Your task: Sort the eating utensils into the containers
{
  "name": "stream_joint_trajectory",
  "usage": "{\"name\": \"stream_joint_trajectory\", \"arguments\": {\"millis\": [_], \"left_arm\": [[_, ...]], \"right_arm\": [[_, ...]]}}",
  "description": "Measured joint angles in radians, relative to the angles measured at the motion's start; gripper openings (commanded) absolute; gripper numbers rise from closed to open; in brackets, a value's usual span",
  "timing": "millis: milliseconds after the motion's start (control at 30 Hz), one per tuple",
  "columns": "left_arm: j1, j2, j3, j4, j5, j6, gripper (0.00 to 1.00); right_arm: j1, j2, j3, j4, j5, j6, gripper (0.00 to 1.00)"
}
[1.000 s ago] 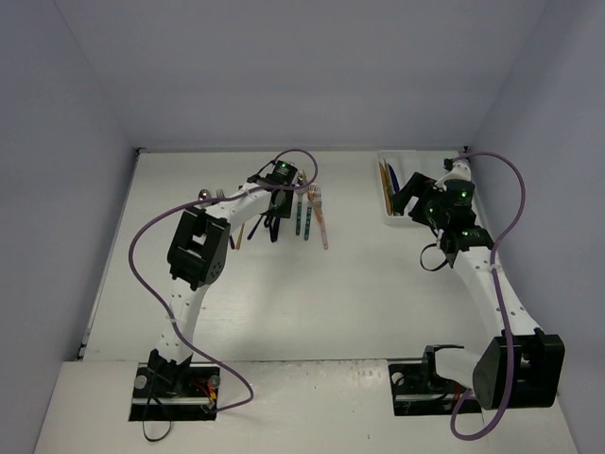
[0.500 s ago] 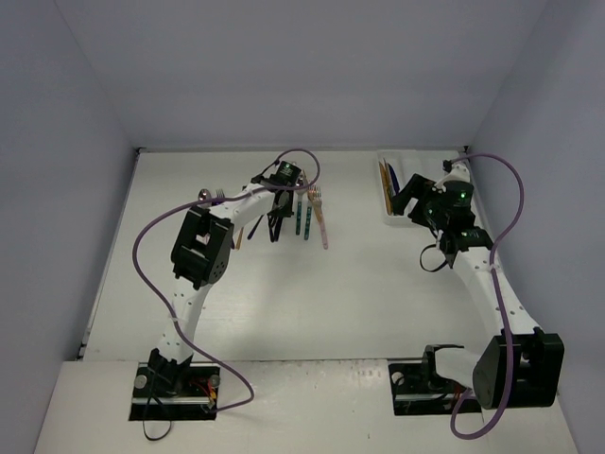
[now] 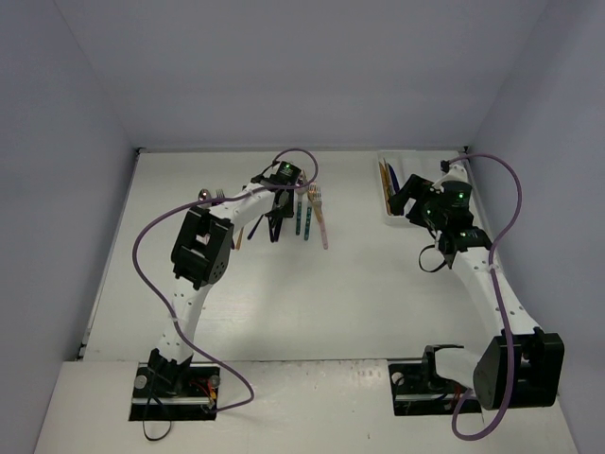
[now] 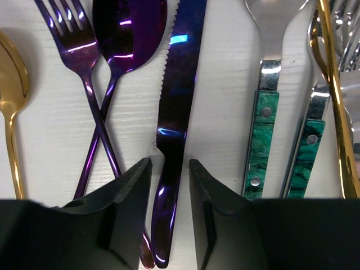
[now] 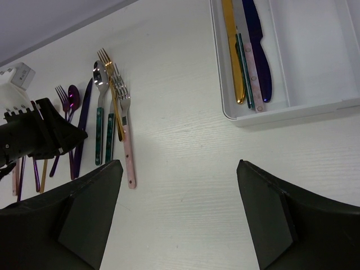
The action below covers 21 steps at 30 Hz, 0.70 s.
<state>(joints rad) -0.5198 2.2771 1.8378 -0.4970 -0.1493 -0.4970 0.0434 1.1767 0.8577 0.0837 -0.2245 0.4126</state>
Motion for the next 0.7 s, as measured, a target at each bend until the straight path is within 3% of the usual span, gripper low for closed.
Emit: {"name": "stream_joint_trajectory", "arguments": {"millis": [333,700], "left_arm": [[0.0,0.033,0.062,-0.038,0.064,0.038,0.01],[0.005,0.026,0.052,-0.026,0.102,0.075,0.0]], "right_arm": [[0.004,-0.001,-0.002,0.0,0.0,0.006,0.81],[0.115,0.0,-0.007,0.001,-0.04,0.003,0.84]]}}
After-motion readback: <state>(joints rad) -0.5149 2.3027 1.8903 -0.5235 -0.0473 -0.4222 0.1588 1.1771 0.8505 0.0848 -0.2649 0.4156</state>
